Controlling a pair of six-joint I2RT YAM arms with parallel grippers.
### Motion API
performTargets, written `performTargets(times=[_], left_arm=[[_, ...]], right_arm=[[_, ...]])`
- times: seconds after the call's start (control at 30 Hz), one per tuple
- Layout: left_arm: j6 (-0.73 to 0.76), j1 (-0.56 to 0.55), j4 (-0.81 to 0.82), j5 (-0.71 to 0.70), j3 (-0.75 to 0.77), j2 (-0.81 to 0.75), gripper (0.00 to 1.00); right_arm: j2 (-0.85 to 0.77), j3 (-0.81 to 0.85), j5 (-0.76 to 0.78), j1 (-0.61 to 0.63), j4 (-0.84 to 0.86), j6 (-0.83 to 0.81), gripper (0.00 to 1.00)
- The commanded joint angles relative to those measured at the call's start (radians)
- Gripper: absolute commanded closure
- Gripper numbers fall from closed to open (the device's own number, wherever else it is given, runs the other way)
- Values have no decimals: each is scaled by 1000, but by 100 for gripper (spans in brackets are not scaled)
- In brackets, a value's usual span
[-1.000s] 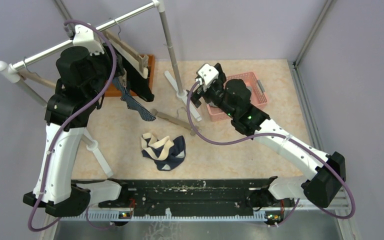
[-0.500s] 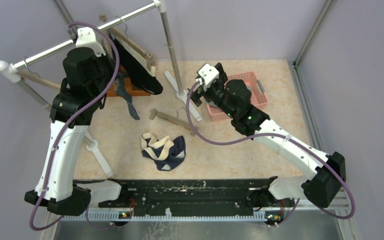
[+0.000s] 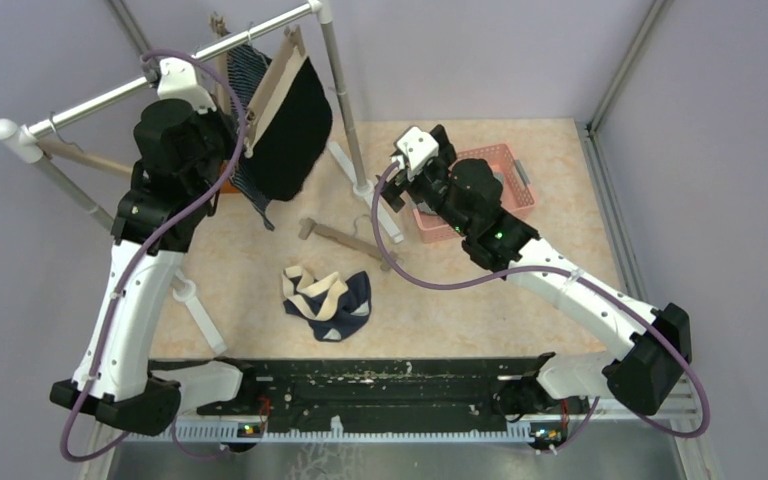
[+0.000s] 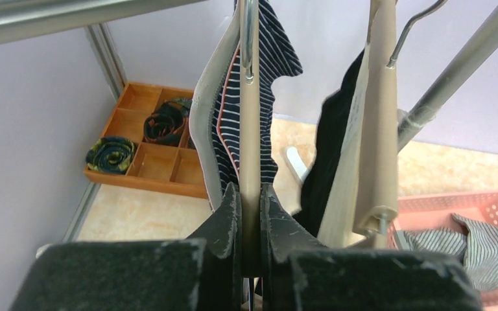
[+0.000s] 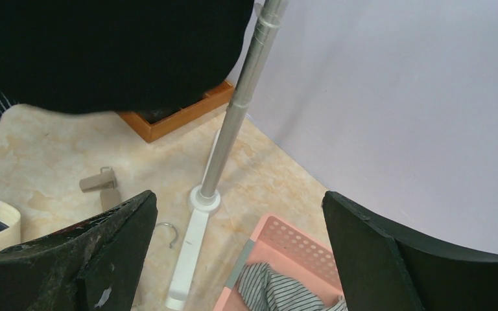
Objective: Remove the underwear clipped to the hanger
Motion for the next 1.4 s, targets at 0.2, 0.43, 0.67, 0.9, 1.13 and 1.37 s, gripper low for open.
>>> performTargets(times=[0.2, 0.43, 0.67, 0.9, 1.13, 1.37], left_arm=[[180, 6, 411, -29, -119, -49, 100], [255, 6, 565, -24, -144, -89, 100], [170, 7, 343, 5, -126, -165, 100], [63, 6, 95, 24, -172, -233, 100], [-27, 6, -38, 168, -301, -249, 100], [-46, 6, -156, 269, -415, -318, 100]], right_arm=[[9, -5, 42, 7, 75, -26, 1], [31, -6, 58, 7, 73, -26, 1], [54, 24, 63, 8, 58, -28, 1], [119, 99, 26, 8, 29, -26, 1], [175, 175, -2, 7, 2, -12, 1], [219, 249, -3, 6, -50, 4, 1]])
